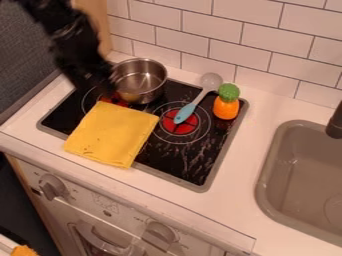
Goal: Moved the silver pot to the bottom right side burner
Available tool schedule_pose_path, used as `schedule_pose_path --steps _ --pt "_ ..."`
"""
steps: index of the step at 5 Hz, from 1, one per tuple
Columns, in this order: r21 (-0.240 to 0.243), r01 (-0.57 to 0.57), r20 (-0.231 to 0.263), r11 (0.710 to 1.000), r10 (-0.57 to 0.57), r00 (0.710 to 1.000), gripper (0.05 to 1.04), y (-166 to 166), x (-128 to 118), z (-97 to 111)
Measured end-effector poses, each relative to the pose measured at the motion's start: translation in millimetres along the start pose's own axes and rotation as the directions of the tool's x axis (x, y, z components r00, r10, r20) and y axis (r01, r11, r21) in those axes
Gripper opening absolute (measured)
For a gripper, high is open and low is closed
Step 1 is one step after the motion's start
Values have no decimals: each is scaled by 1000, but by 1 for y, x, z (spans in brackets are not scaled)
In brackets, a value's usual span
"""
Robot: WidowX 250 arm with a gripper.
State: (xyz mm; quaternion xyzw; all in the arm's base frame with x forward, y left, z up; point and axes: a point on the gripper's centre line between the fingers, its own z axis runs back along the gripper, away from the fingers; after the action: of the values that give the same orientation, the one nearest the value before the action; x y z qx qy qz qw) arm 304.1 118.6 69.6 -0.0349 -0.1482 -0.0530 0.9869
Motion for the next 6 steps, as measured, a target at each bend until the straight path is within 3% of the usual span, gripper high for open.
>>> schedule_pose_path --steps 1,2,4,5,6 --pt "-26 41 27 999 -40 999 1001 -20 33 0" --pt "-33 48 20 998 -47 999 1001 -32 54 -13" --pt "22 71 -90 997 -69 994 991 -36 60 -66" --pt "37 56 -111 998 -51 992 915 -32 56 -74" --pt "40 58 -108 997 -54 993 603 -33 56 -75"
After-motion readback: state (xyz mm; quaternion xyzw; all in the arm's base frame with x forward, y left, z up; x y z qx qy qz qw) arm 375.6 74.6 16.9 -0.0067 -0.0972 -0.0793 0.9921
